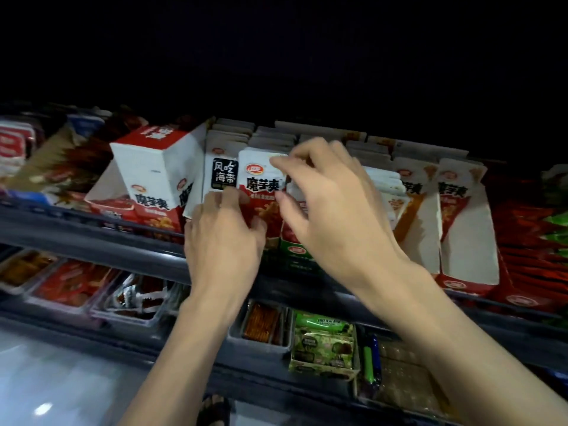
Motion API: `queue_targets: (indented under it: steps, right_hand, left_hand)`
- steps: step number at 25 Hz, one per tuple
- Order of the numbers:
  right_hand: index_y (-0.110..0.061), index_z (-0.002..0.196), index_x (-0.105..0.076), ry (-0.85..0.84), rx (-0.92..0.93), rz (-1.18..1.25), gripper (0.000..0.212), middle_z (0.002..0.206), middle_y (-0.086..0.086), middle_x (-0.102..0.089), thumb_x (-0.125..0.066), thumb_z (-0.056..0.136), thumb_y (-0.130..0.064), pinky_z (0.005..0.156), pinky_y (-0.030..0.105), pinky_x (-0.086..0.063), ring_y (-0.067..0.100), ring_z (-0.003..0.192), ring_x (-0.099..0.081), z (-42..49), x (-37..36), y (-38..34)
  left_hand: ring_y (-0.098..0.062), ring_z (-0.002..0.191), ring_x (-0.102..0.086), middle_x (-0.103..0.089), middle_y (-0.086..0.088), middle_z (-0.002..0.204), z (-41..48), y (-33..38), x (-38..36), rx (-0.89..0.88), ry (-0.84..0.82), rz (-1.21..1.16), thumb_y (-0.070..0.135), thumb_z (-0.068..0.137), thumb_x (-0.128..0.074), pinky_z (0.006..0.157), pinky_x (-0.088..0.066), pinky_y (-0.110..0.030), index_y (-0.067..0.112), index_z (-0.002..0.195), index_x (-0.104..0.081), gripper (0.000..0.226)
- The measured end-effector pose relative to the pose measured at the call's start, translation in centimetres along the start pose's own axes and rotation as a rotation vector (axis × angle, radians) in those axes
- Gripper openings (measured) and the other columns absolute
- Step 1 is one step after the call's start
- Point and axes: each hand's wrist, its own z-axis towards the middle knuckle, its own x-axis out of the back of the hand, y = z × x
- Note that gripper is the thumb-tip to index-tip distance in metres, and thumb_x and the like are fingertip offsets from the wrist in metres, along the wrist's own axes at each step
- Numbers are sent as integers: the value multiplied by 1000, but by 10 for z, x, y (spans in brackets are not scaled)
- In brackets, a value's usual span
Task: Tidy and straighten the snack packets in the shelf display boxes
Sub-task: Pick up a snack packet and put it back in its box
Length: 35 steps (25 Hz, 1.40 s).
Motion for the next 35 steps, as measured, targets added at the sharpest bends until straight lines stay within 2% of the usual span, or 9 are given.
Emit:
queue_targets:
  steps: [3,6,8,14,19,24,27,31,35]
  right_hand:
    - [-8,134,-55,-119,-3,-244,46,127,9,-54,-58,92,-29,95,40,-39,30,118,-48,34,-15,-12]
    - [-10,142,-44,-287,-68,-368,49,138,8,-43,-50,98,-32,106,40,-30,29,129,-37,51,-32,-16]
    - [-11,142,-44,-312,-89,-417,50,138,8,-44,-52,97,-31,107,41,-29,30,129,-37,51,-38,-19]
    - [-10,133,-53,-235,-78,-388,44,128,10,-57,-58,92,-24,103,40,-33,31,121,-49,44,-33,-19]
    - [-12,100,-68,-37,-68,-344,31,93,7,-68,-78,70,-10,79,37,-46,31,87,-65,37,-41,-11]
    - [-16,87,-73,8,-18,-372,19,88,1,-69,-84,71,-19,82,36,-41,26,89,-63,35,-49,-5]
    - [-15,87,-72,142,38,-186,7,86,-1,-68,-74,84,-22,85,34,-34,24,87,-62,33,-45,-3]
    - [-7,96,-64,405,3,430,10,92,-1,-64,-60,97,-16,77,36,-50,14,87,-60,38,-13,-9]
    - [-7,97,-53,560,-102,881,4,84,-8,-56,-55,99,-4,71,15,-43,-3,78,-54,44,25,-6]
  left_hand:
    - [-36,97,-58,-60,-12,110,3,-8,4,-23,-44,59,21,85,-62,81,-49,-47,11,112,-61,28]
    - [-34,94,-60,-62,-9,110,3,-10,7,-16,-43,-23,17,84,-64,81,-49,-46,12,109,-64,26]
    - [-31,95,-60,-62,-6,112,4,-12,7,-6,-55,-81,19,85,-65,80,-50,-44,15,110,-64,25]
    - [-28,93,-64,-65,-3,111,6,-12,7,45,-58,-171,27,87,-65,75,-54,-44,19,120,-56,35]
    - [-30,108,-61,-62,-4,124,5,-10,8,53,-36,-141,27,88,-65,82,-50,-41,16,131,-48,47]
    - [-30,110,-61,-63,-4,126,5,-10,4,30,-32,-135,29,88,-66,85,-52,-46,16,131,-48,49]
    - [-30,107,-61,-65,-6,118,7,-11,2,13,4,-162,28,87,-66,86,-51,-48,14,125,-51,43]
    - [-16,87,-64,-66,5,93,4,1,13,-21,174,-625,35,97,-56,73,-55,-39,23,105,-58,15]
    - [-18,74,-56,-60,2,78,-2,13,25,-192,349,-787,29,101,-50,61,-44,-24,17,86,-61,22]
